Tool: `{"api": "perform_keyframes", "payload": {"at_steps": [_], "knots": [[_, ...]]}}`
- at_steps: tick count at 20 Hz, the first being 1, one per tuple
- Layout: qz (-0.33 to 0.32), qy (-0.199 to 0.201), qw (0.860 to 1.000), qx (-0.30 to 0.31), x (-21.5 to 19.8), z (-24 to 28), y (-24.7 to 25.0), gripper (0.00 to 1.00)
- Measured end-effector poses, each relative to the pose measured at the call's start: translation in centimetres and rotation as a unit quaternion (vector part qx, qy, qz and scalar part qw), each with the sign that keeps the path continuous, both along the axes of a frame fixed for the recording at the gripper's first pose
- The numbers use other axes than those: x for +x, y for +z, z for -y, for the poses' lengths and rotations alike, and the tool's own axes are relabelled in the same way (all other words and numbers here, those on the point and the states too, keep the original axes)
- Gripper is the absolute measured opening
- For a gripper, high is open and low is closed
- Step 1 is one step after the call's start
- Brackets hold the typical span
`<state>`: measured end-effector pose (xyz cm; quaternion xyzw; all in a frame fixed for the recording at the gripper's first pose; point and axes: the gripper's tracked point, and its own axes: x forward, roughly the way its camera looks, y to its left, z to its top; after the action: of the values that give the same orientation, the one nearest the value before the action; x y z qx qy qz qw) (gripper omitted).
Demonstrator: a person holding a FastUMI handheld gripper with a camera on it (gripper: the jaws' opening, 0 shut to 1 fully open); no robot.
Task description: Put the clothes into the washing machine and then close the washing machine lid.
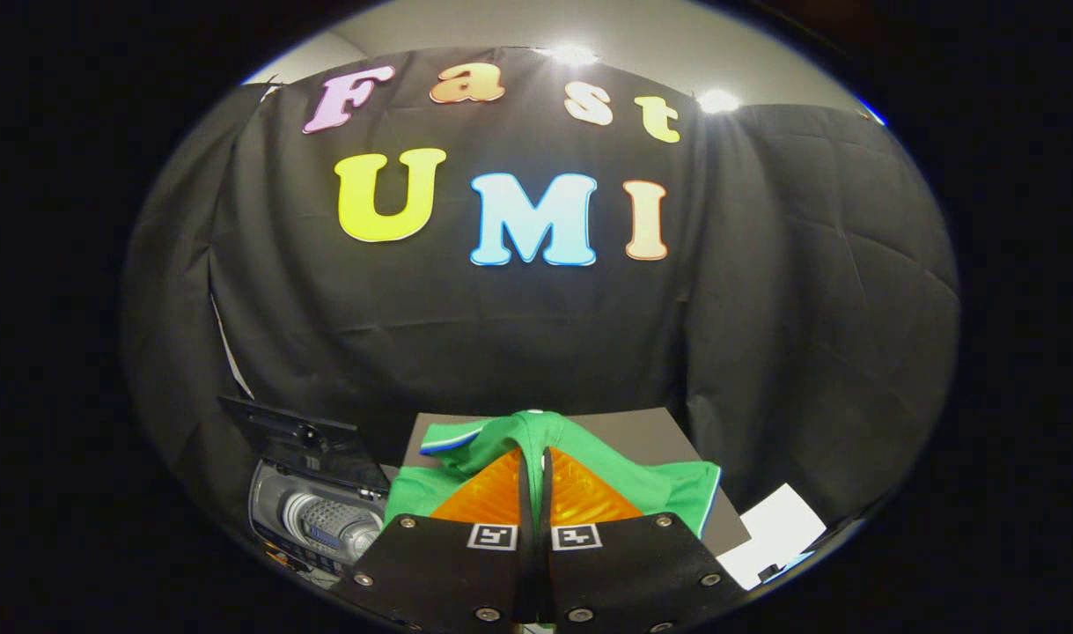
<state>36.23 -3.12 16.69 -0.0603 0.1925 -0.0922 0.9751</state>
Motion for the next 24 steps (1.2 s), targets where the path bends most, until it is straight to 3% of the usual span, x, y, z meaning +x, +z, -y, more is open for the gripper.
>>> {"api": "perform_keyframes", "payload": {"at_steps": [12, 20, 24], "knots": [[0.047, 0.112, 0.992, 0.023, -1.5, -14.1, 9.8, 0.00], [0.034, 0.159, 0.986, 0.030, -2.8, -25.6, 8.5, 0.00], [0.029, 0.159, 0.987, 0.021, -2.6, -30.9, 6.4, 0.00]]}}
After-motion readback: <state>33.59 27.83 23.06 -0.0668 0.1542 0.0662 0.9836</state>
